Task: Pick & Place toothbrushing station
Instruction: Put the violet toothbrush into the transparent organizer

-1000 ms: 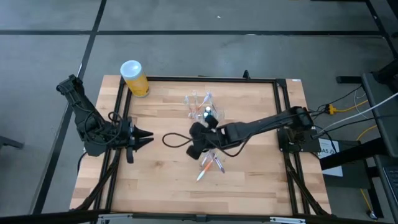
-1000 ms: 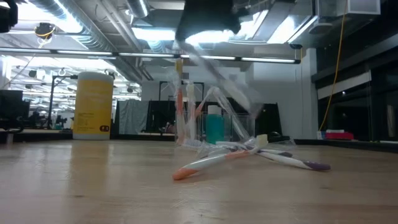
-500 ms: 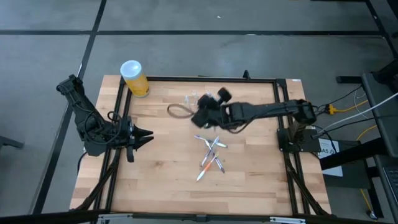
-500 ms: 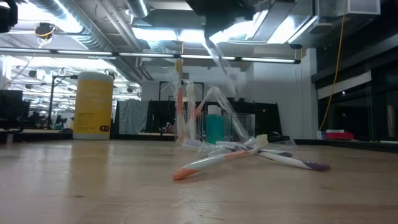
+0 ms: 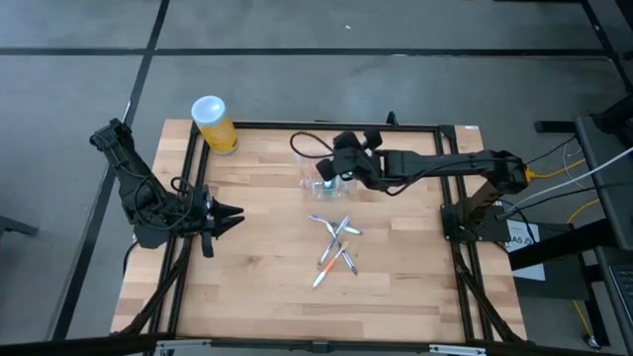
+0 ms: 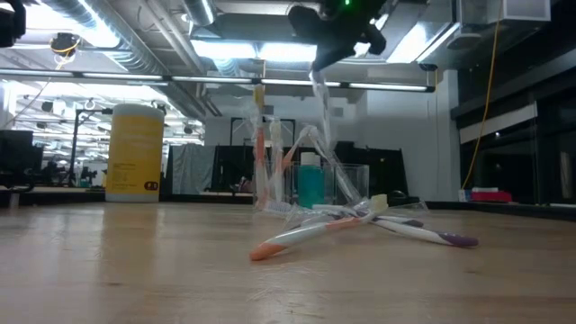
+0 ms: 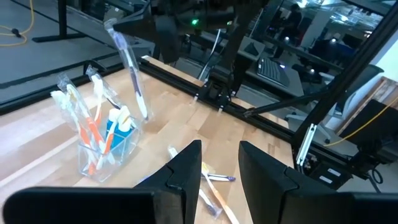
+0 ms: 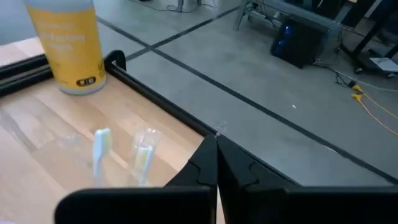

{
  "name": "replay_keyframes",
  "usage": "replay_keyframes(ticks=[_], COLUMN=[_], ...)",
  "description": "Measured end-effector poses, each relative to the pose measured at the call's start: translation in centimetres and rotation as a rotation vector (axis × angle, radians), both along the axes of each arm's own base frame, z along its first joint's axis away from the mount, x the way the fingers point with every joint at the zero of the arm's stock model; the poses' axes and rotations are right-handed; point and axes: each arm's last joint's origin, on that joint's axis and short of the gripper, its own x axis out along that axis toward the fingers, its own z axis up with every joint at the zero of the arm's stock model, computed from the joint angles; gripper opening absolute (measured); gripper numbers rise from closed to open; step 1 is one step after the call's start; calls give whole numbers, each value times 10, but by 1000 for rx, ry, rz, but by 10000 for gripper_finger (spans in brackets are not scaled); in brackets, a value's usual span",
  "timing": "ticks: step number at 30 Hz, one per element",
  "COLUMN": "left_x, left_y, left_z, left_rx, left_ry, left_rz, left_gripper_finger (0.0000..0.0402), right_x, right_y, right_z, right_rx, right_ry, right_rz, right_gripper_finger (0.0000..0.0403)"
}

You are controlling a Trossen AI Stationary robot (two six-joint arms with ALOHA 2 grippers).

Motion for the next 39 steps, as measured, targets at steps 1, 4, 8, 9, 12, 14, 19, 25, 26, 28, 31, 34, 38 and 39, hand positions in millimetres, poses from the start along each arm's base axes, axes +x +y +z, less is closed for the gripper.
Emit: replay_keyframes(ticks=[1, 4, 8, 9, 12, 14, 19, 25, 26, 28, 31, 34, 38, 39], left_x=[0, 0, 0, 0, 0, 0, 0, 0, 0, 0, 0, 0, 0, 0], left_y=[0, 0, 0, 0, 0, 0, 0, 0, 0, 0, 0, 0, 0, 0], left_z=[0, 0, 0, 0, 0, 0, 0, 0, 0, 0, 0, 0, 0, 0], left_rx=[0, -1, -18, -22, -27, -27, -32, -41, -42, -48, -51, -51, -52, -56], left_ry=[0, 0, -5, -5, -5, -6, -8, -11, -11, -12, -14, -14, -14, -15], left_rz=[0, 0, 3, 3, 1, 2, 7, 9, 9, 10, 11, 11, 11, 12], left_gripper_finger=[102, 102, 102, 102, 102, 102, 102, 102, 102, 102, 102, 102, 102, 102], right_x=[0, -1, -4, -3, 0, 2, 1, -1, -2, -4, -5, -4, -4, -4], right_y=[-1, -6, -12, -13, -13, -14, -24, -33, -34, -36, -36, -35, -35, -34], right_z=[-2, -9, -23, -23, -20, -17, -17, -17, -18, -20, -21, -21, -21, -21], right_rx=[-3, -5, -5, -9, -27, -41, -50, -65, -64, -61, -60, -61, -63, -64], right_ry=[4, 15, 54, 45, 21, 0, 9, 47, 57, 79, 95, 96, 96, 93], right_rz=[0, -8, -29, -27, -14, -7, -30, -42, -44, -47, -49, -47, -50, -48], right_gripper_finger=[0, 0, 0, 0, 0, 0, 0, 0, 0, 0, 0, 0, 0, 0])
